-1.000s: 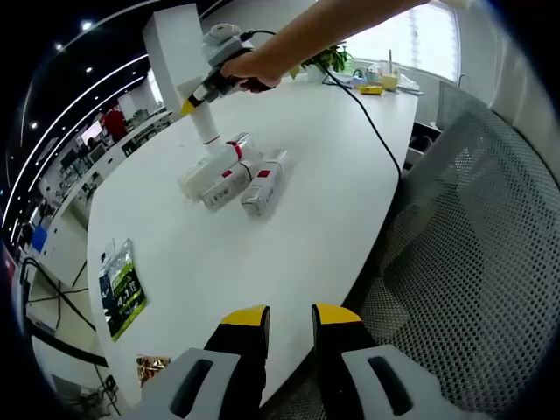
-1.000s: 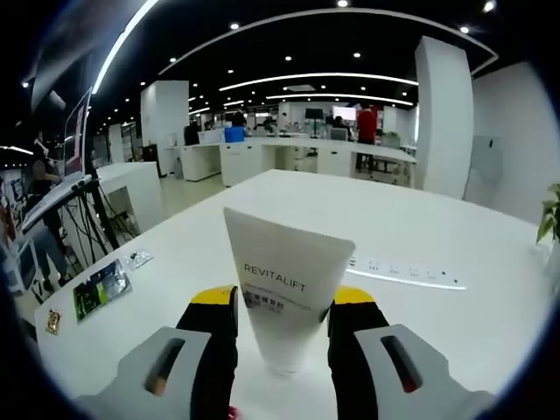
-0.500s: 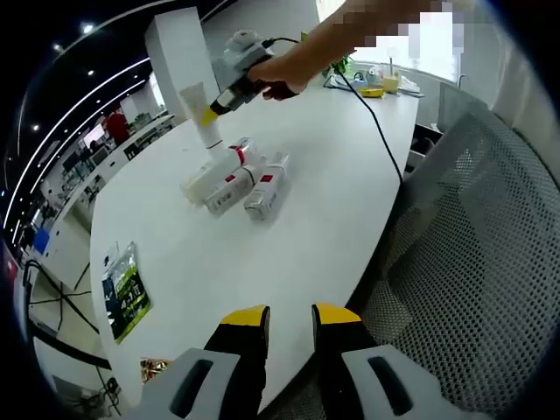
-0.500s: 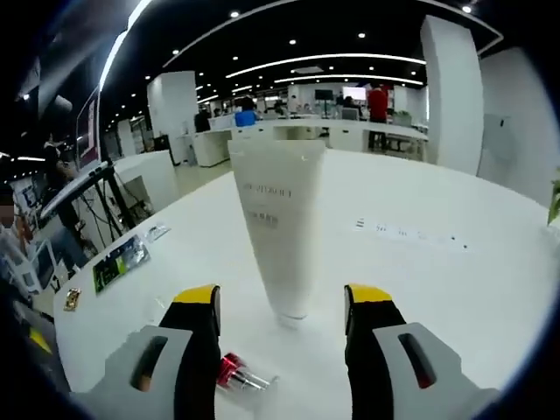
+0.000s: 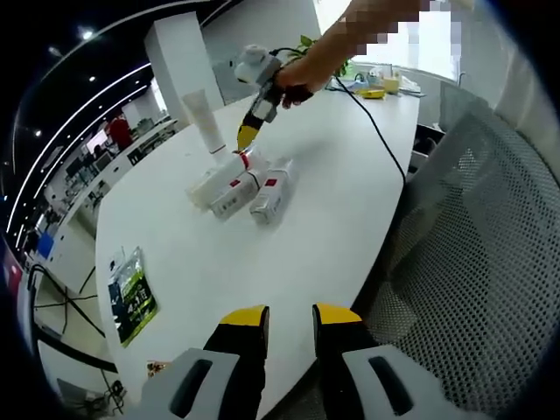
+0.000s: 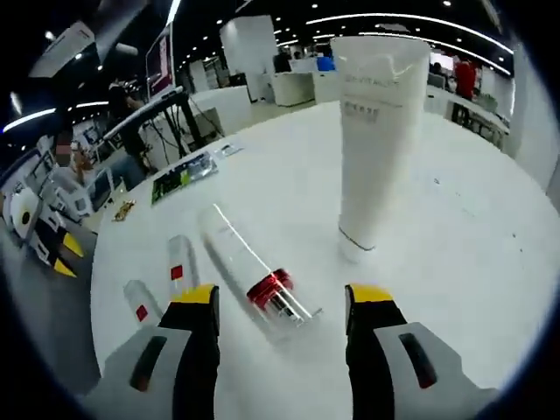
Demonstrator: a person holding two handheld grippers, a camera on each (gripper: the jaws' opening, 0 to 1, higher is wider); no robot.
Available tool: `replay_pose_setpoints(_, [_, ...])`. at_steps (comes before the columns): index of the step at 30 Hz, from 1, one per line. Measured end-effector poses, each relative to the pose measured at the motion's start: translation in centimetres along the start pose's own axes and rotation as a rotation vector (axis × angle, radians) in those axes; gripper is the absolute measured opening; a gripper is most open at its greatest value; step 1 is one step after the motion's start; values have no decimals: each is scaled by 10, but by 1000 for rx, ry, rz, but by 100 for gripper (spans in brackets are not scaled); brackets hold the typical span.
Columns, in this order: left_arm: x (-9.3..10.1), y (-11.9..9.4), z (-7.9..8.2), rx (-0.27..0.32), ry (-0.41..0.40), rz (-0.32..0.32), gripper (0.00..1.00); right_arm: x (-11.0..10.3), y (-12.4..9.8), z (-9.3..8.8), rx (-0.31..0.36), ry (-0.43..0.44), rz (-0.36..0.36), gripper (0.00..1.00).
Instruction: Arrange the skincare products in the storage area until every visible bottle or jar stands upright without overlapping.
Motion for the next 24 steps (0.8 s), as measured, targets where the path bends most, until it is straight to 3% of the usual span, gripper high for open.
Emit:
replay_pose_setpoints(3, [-1,0,0,-2,-1,1,21,-3,6,-4,-79,-157,2,47])
replay_pose_setpoints(7, [-3,-1,3,17,-19,11,21,-10,16,-10,-135,-240,50,48])
replay_pose_setpoints(13, [-4,0,0,9,-23,13,21,-3,21,-16,-150,-227,98,44])
replay_pose_setpoints(15, [-5,1,-1,5,-24,14,21,-4,21,-18,-137,-170,131,38])
replay_pose_setpoints(17, [-5,1,-1,5,-24,13,21,-1,20,-18,-120,-219,144,30])
replay_pose_setpoints(24, [-5,1,-1,5,-23,14,21,-4,20,-20,-132,-262,158,27])
Point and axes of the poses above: the point that each gripper's makers call its tool centre point, and the gripper's own axes: y roughly forward along the fingers, x roughly to its right, z roughly out of its top, the point moved 2 cm from there along -y, roughly backward along the fingers, and after that the axes turned 13 degrees about -y, right-handed, at the moved point
